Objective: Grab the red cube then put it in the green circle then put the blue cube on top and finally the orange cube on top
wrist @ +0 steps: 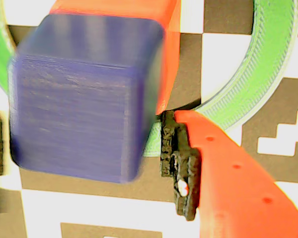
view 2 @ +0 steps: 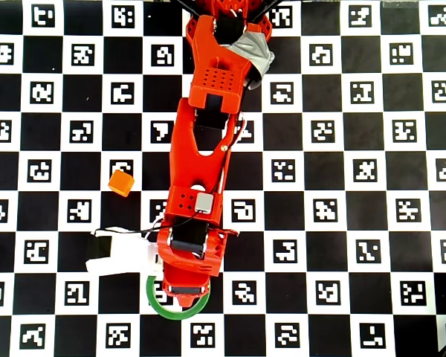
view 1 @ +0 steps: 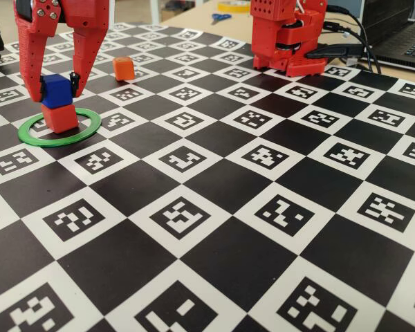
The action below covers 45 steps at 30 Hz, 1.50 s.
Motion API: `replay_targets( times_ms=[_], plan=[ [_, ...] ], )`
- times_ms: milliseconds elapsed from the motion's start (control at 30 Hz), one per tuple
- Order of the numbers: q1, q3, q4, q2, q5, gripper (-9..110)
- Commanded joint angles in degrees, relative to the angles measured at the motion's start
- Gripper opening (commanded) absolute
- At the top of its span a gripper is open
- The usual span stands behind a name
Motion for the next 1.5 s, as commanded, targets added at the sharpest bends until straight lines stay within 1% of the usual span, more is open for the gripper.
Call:
replay_targets(
  times_ms=[0, 433, 867, 1033, 1233, 1333, 1467],
  plan=[
    [-0.1, -5.6, 0.7, 2.5, 0.3, 36],
    [-0.1, -5.7, 3.4, 4.0, 2.5, 50],
    [-1.8, 4.5, 4.6, 17.8, 5.8, 51],
    [-1.9, 13.9, 4.5, 26.0, 5.5, 50],
    [-1.0, 33.0, 1.7, 39.6, 5.8, 50],
    [0.4, 43.3, -2.0, 47.4, 5.8, 50],
    [3.6, 50.8, -3.4, 53.9, 4.7, 50]
  ],
)
